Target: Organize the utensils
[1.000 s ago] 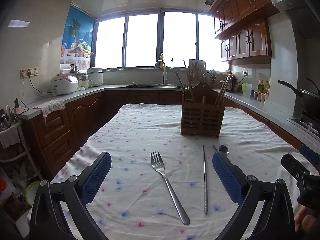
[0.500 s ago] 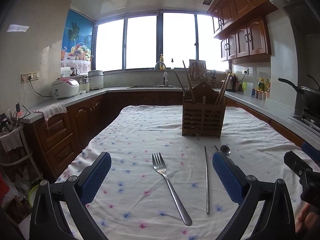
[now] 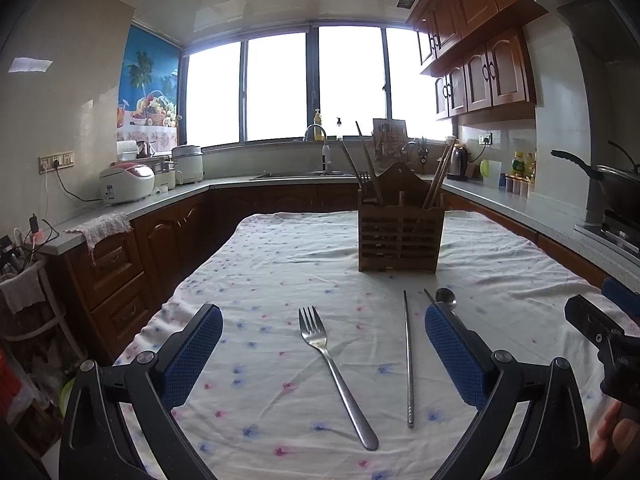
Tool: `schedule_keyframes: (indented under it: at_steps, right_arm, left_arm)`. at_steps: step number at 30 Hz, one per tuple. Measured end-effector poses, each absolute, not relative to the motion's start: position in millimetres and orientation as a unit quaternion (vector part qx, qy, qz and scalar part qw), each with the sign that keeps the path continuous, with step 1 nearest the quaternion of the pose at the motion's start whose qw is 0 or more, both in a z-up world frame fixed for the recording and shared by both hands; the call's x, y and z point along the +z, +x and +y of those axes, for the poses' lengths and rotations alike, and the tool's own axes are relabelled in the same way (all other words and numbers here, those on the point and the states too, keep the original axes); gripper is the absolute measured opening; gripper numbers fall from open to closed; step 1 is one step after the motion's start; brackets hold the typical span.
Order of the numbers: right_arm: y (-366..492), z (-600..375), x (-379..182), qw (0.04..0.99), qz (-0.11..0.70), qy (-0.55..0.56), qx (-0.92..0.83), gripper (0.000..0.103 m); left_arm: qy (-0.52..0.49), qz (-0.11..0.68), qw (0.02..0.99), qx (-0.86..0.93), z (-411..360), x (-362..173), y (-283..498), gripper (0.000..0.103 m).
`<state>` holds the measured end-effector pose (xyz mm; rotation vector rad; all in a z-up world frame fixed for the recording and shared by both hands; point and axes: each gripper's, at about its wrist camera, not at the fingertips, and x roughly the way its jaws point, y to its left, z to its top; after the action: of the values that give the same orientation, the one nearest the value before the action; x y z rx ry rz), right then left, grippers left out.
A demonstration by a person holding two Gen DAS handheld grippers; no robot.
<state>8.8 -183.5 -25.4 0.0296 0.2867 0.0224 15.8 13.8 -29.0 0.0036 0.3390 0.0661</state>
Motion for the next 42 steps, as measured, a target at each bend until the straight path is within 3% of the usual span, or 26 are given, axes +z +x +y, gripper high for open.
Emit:
schedule_keyframes:
  at_steps: [42]
  right_arm:
    - [10.1,-184.6,-23.9,0.989,0.145,0.018,0.012,0.103]
  left_arm:
    - [-0.001,0.174,0.984,0.030,8.7,-26.1,13.8,0.102]
